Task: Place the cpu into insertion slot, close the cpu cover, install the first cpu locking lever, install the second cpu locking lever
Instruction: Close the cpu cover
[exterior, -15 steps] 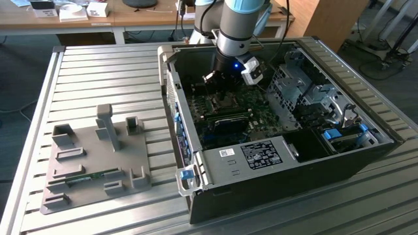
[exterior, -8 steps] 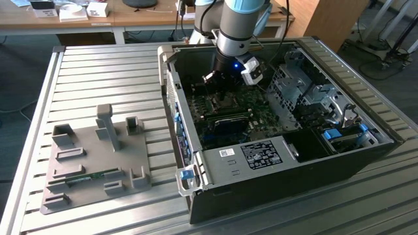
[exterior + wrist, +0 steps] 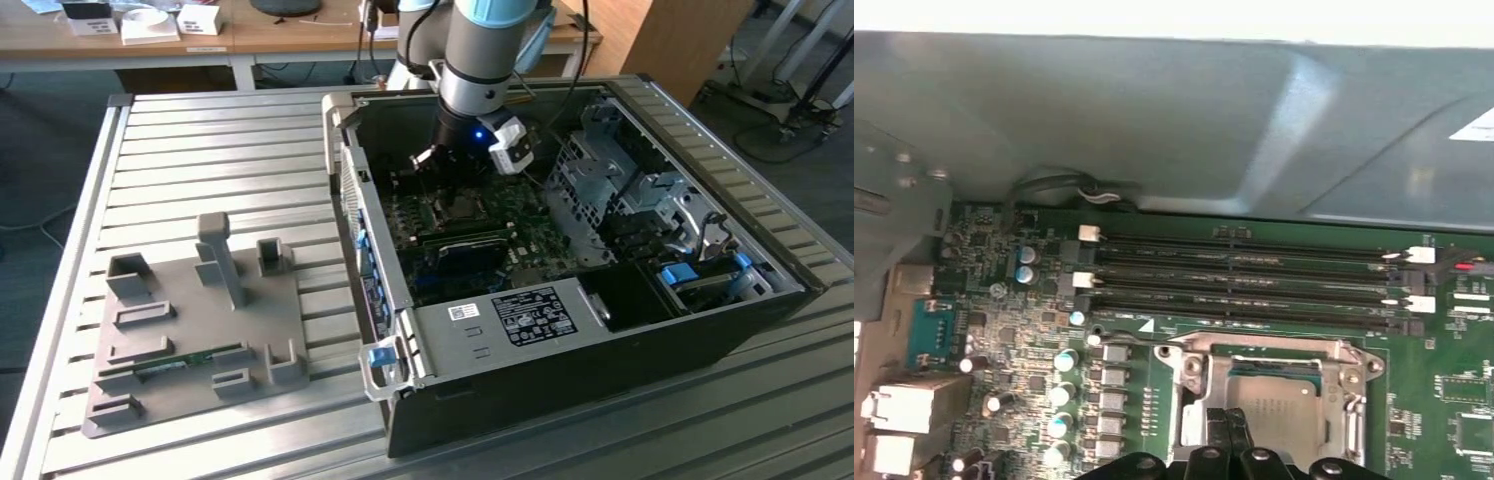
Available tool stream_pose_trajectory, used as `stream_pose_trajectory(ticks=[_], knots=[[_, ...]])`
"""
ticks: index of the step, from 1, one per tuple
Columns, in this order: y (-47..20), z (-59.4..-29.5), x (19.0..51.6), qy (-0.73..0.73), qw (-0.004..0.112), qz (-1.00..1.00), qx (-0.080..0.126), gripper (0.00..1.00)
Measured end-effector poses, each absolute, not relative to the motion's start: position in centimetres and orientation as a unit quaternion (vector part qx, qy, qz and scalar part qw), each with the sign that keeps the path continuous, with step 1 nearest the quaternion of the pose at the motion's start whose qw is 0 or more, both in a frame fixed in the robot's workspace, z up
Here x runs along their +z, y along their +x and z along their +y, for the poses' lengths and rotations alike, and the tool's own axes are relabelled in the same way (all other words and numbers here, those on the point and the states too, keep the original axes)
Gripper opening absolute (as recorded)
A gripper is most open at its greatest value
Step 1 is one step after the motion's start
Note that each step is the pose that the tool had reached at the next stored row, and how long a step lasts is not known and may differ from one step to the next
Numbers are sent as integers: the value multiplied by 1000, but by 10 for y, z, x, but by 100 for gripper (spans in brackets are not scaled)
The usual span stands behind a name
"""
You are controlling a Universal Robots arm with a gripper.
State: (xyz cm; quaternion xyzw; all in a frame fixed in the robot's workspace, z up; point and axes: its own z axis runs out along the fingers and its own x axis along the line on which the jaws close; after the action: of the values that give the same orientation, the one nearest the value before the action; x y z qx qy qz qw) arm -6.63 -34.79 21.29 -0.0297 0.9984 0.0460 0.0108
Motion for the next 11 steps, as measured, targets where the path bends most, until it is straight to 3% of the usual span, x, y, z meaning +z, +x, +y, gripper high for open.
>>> stream_pose_trajectory(ticks=[11], knots=[[-72, -348, 207, -30, 11, 998, 46, 11]])
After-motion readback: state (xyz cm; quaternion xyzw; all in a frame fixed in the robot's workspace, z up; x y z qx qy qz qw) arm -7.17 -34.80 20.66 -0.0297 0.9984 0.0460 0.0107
